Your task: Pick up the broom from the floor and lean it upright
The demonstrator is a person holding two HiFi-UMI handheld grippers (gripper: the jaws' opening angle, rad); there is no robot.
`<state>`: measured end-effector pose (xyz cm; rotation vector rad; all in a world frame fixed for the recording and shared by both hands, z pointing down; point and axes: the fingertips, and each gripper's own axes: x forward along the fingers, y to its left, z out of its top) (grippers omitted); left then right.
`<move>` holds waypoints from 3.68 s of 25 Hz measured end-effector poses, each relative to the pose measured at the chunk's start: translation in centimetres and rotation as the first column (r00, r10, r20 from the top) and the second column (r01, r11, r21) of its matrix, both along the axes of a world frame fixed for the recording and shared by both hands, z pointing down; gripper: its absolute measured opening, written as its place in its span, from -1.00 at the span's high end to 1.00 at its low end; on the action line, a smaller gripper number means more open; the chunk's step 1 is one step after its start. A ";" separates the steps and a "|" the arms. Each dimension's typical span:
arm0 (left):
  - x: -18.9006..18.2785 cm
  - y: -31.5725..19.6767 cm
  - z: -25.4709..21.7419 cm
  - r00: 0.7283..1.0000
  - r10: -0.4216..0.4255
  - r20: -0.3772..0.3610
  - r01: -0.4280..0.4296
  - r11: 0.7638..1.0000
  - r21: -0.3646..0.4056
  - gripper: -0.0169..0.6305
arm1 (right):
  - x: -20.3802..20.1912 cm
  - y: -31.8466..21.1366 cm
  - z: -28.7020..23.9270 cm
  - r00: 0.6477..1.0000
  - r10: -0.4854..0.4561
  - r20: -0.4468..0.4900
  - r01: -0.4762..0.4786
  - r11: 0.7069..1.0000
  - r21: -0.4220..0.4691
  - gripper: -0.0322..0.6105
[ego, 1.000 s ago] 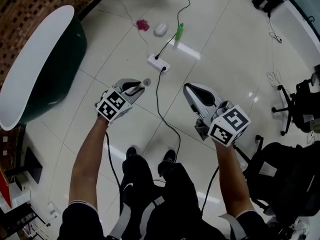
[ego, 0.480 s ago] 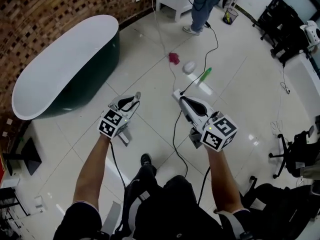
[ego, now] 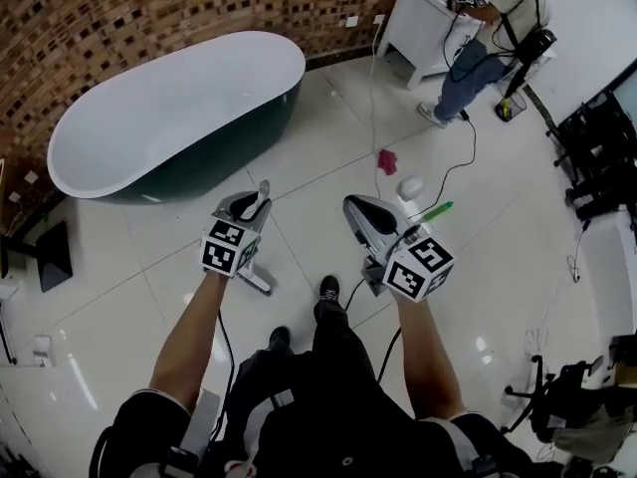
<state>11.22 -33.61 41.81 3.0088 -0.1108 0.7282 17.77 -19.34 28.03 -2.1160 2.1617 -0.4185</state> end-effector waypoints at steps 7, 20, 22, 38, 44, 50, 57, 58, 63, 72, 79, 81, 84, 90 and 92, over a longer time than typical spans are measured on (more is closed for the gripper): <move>0.9 -7.3 -1.0 0.957 -0.288 0.020 0.289 0.956 -0.056 0.65 | 4.2 -8.8 0.6 0.973 -0.226 0.037 0.225 0.974 0.026 0.88; 5.0 -16.6 -0.8 0.835 -0.550 0.037 0.550 0.826 -0.122 0.65 | 8.3 -20.7 0.0 0.893 -0.450 0.023 0.451 0.893 -0.007 0.88; 5.4 -18.9 -0.5 0.824 -0.565 0.039 0.565 0.815 -0.129 0.65 | 8.6 -22.9 0.0 0.893 -0.449 0.013 0.450 0.893 -0.016 0.88; 12.6 -34.8 0.2 0.782 -0.623 -0.030 0.613 0.777 -0.140 0.64 | 15.2 -36.3 2.3 0.900 -0.436 0.023 0.437 0.896 -0.078 0.88; 15.3 -38.5 1.1 0.728 -0.685 -0.032 0.674 0.723 -0.151 0.64 | 17.6 -41.2 3.1 0.835 -0.549 0.027 0.549 0.832 -0.076 0.88; 16.5 -42.1 1.7 0.660 -0.749 -0.052 0.739 0.660 -0.134 0.64 | 20.5 -45.6 3.9 0.779 -0.626 0.019 0.626 0.776 -0.080 0.88; 16.1 -44.8 2.6 0.598 -0.800 -0.040 0.795 0.599 -0.093 0.63 | 22.3 -48.1 3.9 0.716 -0.698 0.009 0.696 0.713 -0.089 0.88; 16.0 -45.1 2.7 0.587 -0.809 -0.034 0.804 0.588 -0.090 0.63 | 22.5 -48.4 3.9 0.710 -0.705 0.010 0.702 0.706 -0.088 0.88; 15.2 -45.9 3.4 0.556 -0.831 -0.001 0.828 0.553 -0.094 0.63 | 22.6 -48.9 4.3 0.679 -0.734 0.030 0.733 0.674 -0.089 0.88; 15.6 -42.7 0.6 0.561 -0.826 -0.063 0.819 0.564 -0.102 0.64 | 22.9 -49.8 6.4 0.645 -0.759 0.092 0.764 0.639 -0.085 0.88; 16.1 -38.5 -6.6 0.625 -0.756 -0.194 0.758 0.647 -0.084 0.94 | 20.4 -48.3 4.5 0.648 -0.759 0.070 0.762 0.647 -0.037 0.88; 15.9 -36.9 -8.5 0.648 -0.728 -0.224 0.731 0.677 -0.084 0.94 | 19.3 -47.2 3.5 0.655 -0.754 0.046 0.755 0.655 -0.026 0.88; 15.2 -34.3 -10.9 0.690 -0.679 -0.252 0.683 0.726 -0.085 0.94 | 17.3 -45.3 1.7 0.683 -0.730 -0.004 0.730 0.683 -0.004 0.88; 12.4 -28.1 -13.1 0.749 -0.610 -0.259 0.603 0.789 -0.115 0.94 | 13.2 -40.1 -0.6 0.742 -0.665 -0.083 0.667 0.745 -0.002 0.88; 11.3 -26.1 -13.4 0.765 -0.591 -0.256 0.583 0.804 -0.117 0.95 | 11.6 -38.1 -1.2 0.752 -0.651 -0.106 0.655 0.756 0.000 0.88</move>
